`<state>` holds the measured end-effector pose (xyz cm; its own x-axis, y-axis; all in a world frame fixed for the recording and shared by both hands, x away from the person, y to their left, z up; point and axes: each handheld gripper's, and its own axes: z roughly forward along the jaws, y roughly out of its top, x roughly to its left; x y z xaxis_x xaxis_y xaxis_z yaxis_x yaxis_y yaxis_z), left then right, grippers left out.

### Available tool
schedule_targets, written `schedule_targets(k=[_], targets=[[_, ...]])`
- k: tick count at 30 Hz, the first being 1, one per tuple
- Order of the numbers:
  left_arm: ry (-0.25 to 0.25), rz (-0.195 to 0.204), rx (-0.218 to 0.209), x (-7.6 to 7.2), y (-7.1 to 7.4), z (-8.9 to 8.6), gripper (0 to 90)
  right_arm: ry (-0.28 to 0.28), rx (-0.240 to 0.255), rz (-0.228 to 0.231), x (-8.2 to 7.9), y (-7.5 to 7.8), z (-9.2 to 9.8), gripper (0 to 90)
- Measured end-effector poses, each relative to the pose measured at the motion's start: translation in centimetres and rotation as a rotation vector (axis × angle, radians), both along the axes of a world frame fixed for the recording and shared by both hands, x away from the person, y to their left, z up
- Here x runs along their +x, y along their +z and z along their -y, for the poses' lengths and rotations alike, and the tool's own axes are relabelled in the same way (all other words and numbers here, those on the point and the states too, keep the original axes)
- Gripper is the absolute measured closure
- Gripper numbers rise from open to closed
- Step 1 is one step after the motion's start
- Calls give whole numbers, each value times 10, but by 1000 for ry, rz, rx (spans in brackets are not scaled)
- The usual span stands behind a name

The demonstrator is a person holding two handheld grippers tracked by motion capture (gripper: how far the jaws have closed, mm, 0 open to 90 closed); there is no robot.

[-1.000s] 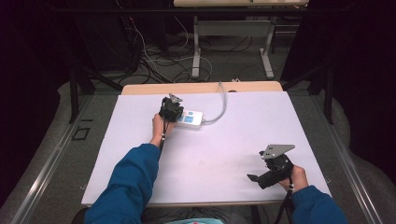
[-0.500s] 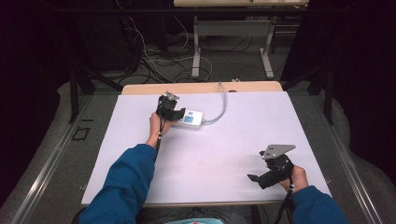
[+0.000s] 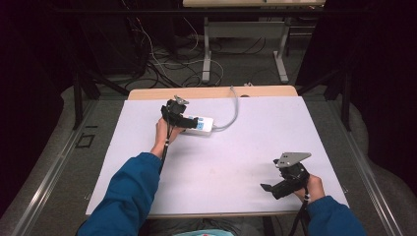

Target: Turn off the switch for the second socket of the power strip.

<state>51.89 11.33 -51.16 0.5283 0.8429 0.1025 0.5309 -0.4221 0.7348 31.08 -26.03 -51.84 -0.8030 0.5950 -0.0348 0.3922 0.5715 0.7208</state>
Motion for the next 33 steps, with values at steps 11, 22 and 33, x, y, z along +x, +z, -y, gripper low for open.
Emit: schedule_targets(k=[11,22,33], targets=[[-31,-26,-6,-8,5,-3,0,3,4,3,0,0,1,18],[-41,9,-4,-30,13,-13,0,5,-4,-1,0,1,1,18],[-74,15,22,-66,12,-28,0,-2,3,8,-2,1,1,19]])
